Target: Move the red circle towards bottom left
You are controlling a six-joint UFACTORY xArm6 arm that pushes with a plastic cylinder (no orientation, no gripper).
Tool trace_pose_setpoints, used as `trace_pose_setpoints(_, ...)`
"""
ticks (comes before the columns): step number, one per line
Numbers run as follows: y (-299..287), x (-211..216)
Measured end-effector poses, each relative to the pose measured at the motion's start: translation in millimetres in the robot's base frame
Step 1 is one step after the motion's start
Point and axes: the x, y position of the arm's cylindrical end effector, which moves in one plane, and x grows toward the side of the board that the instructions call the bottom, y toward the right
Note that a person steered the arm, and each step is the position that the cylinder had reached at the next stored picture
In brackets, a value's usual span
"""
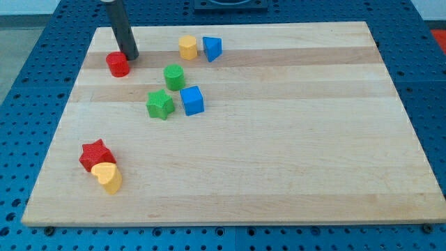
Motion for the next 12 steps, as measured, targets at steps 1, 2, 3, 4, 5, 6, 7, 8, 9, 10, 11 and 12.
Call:
trace_pose_setpoints(1, -3.8, -2.7)
trace_pose_setpoints(2, -11.2, -19.4)
trace_pose_setpoints(3, -14.4, -28.1)
trace_pose_setpoints(4, -21.4, -25.6)
trace_pose_setpoints(5, -21.4, -21.2)
trace_pose_setpoints(6, -21.4, -20.1)
trace_pose_setpoints(7, -21.4, 2.7)
trace_pose_setpoints(8, -21.4, 23.4)
trace_pose_setpoints(9, -21.4, 36.9)
trace_pose_setpoints(10, -21.4, 48.6)
trace_pose_setpoints(11, -13.0, 49.6)
trace_pose_setpoints(12, -10.9, 49.6)
